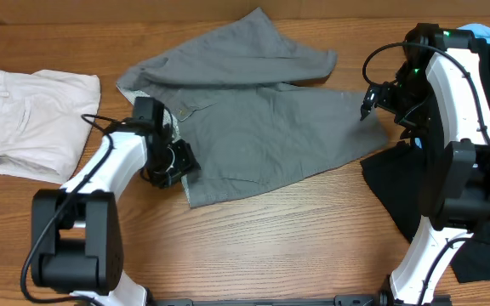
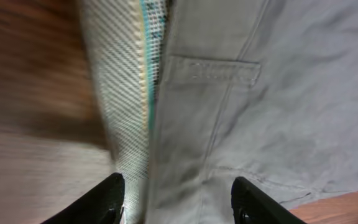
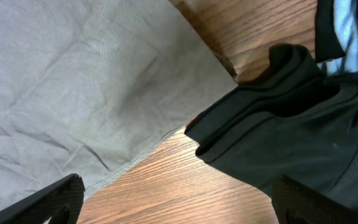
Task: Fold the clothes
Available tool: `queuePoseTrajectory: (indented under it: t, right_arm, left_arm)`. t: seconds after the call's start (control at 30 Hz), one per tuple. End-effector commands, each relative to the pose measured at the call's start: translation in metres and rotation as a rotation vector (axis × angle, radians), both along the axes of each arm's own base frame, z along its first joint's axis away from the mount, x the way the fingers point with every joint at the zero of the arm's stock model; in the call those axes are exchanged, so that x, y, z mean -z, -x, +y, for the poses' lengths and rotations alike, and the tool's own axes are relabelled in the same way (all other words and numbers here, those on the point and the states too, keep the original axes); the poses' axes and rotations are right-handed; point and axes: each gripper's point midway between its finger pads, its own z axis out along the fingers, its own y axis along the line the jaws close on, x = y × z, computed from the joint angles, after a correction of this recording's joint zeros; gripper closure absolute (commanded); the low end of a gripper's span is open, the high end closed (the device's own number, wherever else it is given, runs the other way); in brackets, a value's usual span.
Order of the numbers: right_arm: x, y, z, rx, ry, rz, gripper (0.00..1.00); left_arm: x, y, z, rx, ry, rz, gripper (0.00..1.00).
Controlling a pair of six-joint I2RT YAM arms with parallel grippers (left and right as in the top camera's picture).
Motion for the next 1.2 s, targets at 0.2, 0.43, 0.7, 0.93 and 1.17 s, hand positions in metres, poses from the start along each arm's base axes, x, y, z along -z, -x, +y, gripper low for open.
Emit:
queuePoseTrajectory:
  t: [0.2,0.43,0.7,0.93,1.17]
  right_arm:
    - [0.001,0.000,0.002,-0.008,-0.007,0.002,0.00]
    - [0.001,0.001,-0.001,-0.026,0.007,0.003,0.00]
    - [0.000,0.014,-0.007,-0.035,0.045,0.057,0.00]
    - [0.000,0.036,-0.005,-0.082,0.026,0.145,0.00]
    - [0.022,0.012,0.053,-0.260,-0.279,-0.023,0.00]
  left_arm:
    - [0.006,-0.006,-0.028,0.031,0.103,0.003,0.94]
    - [-0.001,0.059,-0.011,0.014,0.036,0.281,0.96]
    - [-0.025,0.095,0.080,-0.197,-0.481,0.355,0.96]
    - [-0.024,0.093,0.095,-0.225,-0.511,0.352,0.96]
    - [-0.027,0.105,0.135,-0.375,-0.495,0.424,0.96]
